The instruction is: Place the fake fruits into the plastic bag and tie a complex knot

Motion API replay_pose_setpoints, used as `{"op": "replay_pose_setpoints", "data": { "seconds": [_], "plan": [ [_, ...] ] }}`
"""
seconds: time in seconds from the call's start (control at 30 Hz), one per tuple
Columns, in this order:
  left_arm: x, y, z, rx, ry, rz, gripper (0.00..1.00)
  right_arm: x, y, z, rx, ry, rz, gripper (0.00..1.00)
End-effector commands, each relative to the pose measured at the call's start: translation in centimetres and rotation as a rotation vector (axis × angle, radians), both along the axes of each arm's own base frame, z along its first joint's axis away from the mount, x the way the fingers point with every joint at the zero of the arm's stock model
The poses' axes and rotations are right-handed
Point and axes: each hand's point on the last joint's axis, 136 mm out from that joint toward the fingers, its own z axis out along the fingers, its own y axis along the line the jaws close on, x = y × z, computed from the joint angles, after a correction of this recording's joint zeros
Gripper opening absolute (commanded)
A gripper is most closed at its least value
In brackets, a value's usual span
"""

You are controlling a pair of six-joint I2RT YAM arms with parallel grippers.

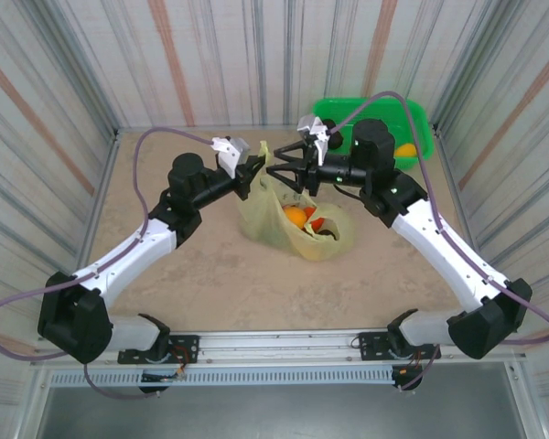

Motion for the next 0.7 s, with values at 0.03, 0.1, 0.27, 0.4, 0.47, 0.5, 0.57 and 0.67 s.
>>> {"op": "replay_pose_setpoints", "data": {
  "seconds": [0.03,0.1,0.27,0.4,0.47,0.5,0.57,0.67],
  "plan": [
    [-0.7,0.3,0.9,0.005,-0.042,0.007,0.0,1.1,-0.3,0.3,-0.034,-0.022,-0.063,0.53],
    [-0.8,0.3,0.9,0.01,-0.042,0.005,0.0,1.3,0.0,0.6,-0.029,-0.022,-0.061,0.53],
    [-1.0,0.3,1.1,0.014,-0.054,0.009,0.0,1.6,1.2,1.0,-0.026,-0.015,-0.04,0.54],
    [-1.1,0.4,1.1,0.016,-0.058,0.011,0.0,2.4,1.6,0.9,-0.032,-0.01,-0.06,0.46],
    [-1.2,0.4,1.1,0.018,-0.06,0.016,0.0,2.8,1.6,0.7,-0.037,-0.009,-0.076,0.34],
    [-1.2,0.5,1.1,0.02,-0.062,0.02,0.0,2.9,1.4,0.8,-0.036,-0.011,-0.085,0.25],
    [-1.0,0.7,0.9,0.023,-0.065,0.036,0.0,2.9,1.1,1.3,-0.026,-0.014,-0.098,0.08],
    [-0.8,0.9,0.7,0.029,-0.075,0.053,0.0,2.9,0.5,2.2,0.0,-0.014,-0.114,0.0]
  ]
}}
